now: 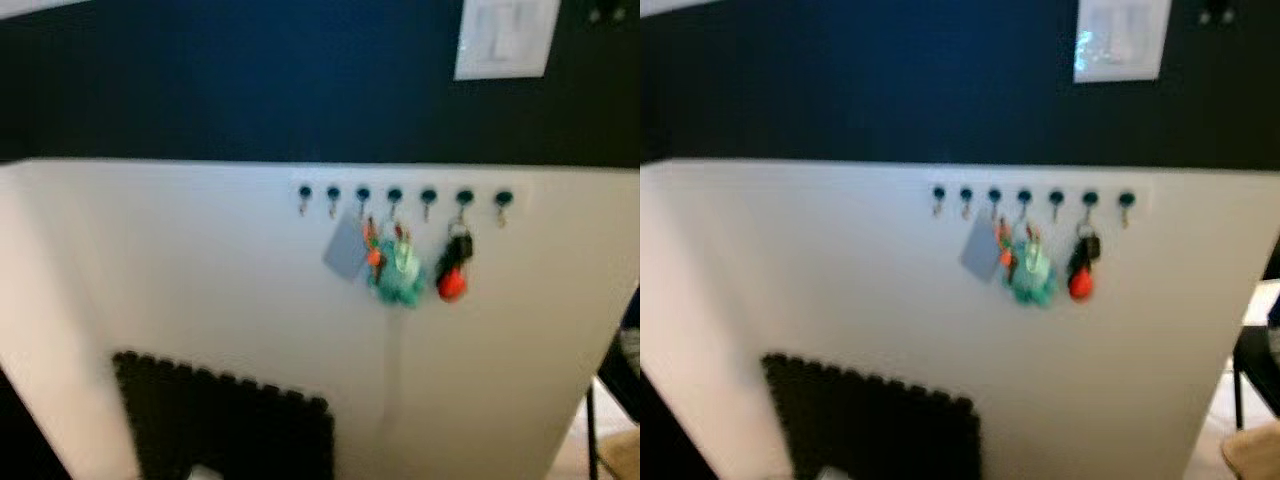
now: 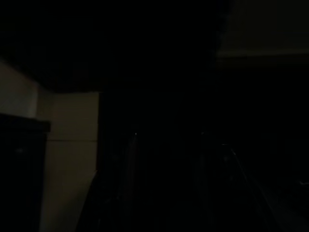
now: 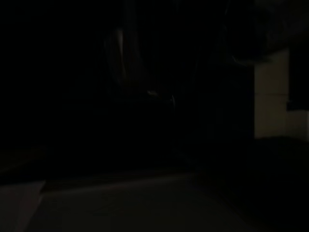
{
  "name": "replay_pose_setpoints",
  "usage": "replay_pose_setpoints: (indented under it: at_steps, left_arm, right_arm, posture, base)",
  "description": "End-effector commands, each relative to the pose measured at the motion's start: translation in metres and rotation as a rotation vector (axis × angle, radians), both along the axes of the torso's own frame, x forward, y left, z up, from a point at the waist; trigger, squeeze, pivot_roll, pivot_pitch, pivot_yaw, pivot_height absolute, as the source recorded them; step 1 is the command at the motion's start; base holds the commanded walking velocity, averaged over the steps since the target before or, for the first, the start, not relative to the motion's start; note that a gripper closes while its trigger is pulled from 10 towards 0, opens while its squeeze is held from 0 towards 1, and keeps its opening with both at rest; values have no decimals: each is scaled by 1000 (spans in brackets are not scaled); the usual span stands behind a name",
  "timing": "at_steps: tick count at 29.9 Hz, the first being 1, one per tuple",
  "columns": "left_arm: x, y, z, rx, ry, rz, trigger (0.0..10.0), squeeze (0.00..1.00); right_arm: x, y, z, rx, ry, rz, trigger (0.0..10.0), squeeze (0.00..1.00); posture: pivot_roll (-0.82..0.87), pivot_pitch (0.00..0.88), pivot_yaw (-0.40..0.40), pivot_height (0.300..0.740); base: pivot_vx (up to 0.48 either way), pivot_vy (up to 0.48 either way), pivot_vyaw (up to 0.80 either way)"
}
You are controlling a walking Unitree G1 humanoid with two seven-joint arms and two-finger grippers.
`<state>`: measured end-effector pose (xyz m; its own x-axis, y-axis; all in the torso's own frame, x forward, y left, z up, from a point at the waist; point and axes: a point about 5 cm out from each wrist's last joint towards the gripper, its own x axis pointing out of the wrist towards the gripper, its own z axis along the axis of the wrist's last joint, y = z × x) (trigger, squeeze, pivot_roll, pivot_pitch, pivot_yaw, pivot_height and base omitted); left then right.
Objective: Hang keys on a hook
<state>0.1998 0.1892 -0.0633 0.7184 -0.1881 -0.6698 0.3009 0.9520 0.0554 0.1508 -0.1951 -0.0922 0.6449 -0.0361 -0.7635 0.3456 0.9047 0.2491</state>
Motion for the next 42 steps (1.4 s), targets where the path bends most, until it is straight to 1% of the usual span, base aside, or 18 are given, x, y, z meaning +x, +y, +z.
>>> replay_pose_setpoints:
  at_steps: [1,7,16,28,42]
  left_arm:
    - [5,3,4,4,-17,3,10000,0]
    - [6,4,4,13,-16,-3,10000,0]
    - [8,6,5,35,-9,-3,10000,0]
    - [11,0,6,35,-25,-18,10000,0]
    - [11,-2,6,38,-42,-6,10000,0]
  right_arm:
    - [-6,5,-3,21,20,-9,10000,0]
    - [-7,5,-3,24,20,-14,10000,0]
    - [-7,6,-4,31,26,-13,10000,0]
    - [-4,2,-2,28,12,-13,10000,0]
    - [-4,2,-2,28,6,-4,10000,0]
  posture:
    - [60,18,48,740]
    - [62,18,52,740]
    - [64,19,45,740]
    - [58,16,44,740]
    - [55,5,42,740]
  base:
    - [-337,0,0]
    - [-304,0,0]
    - [0,0,0]
    - [0,0,0]
    - [0,0,-737]
